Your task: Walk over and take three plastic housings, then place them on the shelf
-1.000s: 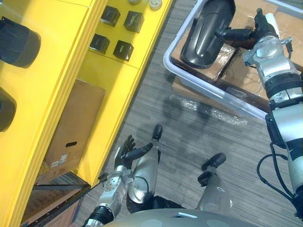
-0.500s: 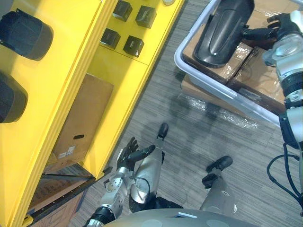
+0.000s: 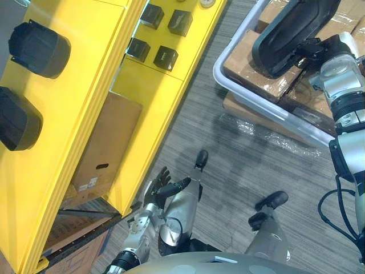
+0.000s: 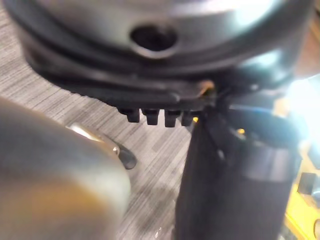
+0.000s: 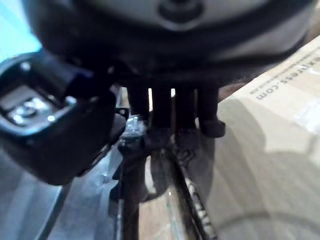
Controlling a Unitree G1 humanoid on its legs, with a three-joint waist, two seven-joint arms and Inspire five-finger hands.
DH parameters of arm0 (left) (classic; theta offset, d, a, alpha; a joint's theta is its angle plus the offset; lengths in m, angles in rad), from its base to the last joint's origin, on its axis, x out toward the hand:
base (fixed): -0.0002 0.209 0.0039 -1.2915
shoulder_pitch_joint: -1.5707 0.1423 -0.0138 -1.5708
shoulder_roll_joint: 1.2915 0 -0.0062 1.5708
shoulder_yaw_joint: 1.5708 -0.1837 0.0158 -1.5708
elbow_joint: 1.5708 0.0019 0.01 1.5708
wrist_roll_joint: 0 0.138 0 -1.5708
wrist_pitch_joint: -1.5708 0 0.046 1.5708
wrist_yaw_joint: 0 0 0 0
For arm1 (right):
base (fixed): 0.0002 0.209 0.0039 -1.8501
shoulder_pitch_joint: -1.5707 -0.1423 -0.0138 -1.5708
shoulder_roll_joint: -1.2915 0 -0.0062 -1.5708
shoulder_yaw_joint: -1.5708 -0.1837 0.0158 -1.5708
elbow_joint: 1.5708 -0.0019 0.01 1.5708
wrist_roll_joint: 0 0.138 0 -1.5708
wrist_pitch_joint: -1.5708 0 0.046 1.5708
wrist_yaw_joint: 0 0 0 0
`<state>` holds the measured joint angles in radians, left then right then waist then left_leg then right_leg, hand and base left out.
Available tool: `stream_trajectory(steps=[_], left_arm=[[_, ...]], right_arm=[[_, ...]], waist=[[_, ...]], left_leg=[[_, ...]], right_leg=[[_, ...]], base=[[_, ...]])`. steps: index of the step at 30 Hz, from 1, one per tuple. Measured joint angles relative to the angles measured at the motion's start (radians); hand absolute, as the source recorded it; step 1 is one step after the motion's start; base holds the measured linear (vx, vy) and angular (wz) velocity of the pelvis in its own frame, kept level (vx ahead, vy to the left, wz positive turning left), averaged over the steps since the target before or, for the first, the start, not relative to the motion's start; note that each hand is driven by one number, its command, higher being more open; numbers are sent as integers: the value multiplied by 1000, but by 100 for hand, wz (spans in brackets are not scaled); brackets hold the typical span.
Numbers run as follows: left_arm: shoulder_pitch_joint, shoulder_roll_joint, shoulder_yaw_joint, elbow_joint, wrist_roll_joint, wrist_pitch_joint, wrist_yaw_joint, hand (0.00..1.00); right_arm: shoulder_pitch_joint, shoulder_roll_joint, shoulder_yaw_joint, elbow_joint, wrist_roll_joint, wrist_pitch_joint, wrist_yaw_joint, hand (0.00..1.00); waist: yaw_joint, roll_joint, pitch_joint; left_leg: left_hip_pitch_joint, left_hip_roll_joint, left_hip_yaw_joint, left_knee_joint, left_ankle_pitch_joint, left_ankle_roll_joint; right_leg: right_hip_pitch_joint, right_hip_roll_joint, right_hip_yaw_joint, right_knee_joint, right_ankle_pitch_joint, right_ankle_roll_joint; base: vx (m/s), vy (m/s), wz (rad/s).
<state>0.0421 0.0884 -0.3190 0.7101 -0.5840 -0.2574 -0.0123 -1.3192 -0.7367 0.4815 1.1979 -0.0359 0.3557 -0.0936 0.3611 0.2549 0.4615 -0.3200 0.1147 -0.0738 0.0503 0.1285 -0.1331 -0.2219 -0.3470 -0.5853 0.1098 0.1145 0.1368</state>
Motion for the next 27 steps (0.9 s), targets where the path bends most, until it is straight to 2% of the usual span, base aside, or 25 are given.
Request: stream_trajectory(steps=[7,10,12,17,19,21,23,27], left_arm=[[12,2,2,-4,2,0,-1,100],[39,6,6,-33,4,-5,1,100],[48,13,11,-53,13,-19,7,100],[66,37,13,-113,48,-25,44,100],[97,43,19,-205,85,-16,81,100],[106,44,18,-305,88,0,116,100],[86,43,18,-391,111,18,148,100],[-62,50,21,-460,124,63,206,100]], right_arm=[[9,5,17,16,-82,-58,67,0],[9,4,44,14,-112,-98,100,0],[9,2,56,-4,-127,-128,111,0],[9,-1,81,-58,-155,-148,116,0],[13,-14,81,-115,-159,-154,115,0],[17,-35,80,-161,-193,-179,104,0],[25,-48,77,-192,-206,-198,80,0],[66,-41,75,-214,-250,-222,45,0]], waist=[[-23,-3,2],[-39,-13,7],[-51,-28,16],[-95,-69,34],[-122,-89,41],[-143,-95,42],[-155,-100,42],[-173,-114,40]], left_leg=[[39,1,25,-24,10,-1],[70,4,41,-39,10,-1],[89,12,57,-46,10,-1],[104,27,74,-56,11,-4],[119,33,93,-57,10,-5],[122,37,98,-57,10,-6],[132,39,111,-57,9,-7],[154,49,141,-56,4,-13]], right_leg=[[14,4,18,-8,6,2],[31,10,31,-20,13,1],[42,22,43,-40,23,-1],[48,43,58,-62,38,-8],[50,48,76,-63,42,-11],[50,53,81,-65,44,-14],[50,57,96,-68,49,-17],[63,73,119,-98,68,-27]], base=[[-62,-18,-11],[-32,-30,-15],[-19,-43,-19],[-13,-44,-14],[-6,-31,-20],[-30,-35,-12],[-46,-26,-20],[-60,-19,-20]])
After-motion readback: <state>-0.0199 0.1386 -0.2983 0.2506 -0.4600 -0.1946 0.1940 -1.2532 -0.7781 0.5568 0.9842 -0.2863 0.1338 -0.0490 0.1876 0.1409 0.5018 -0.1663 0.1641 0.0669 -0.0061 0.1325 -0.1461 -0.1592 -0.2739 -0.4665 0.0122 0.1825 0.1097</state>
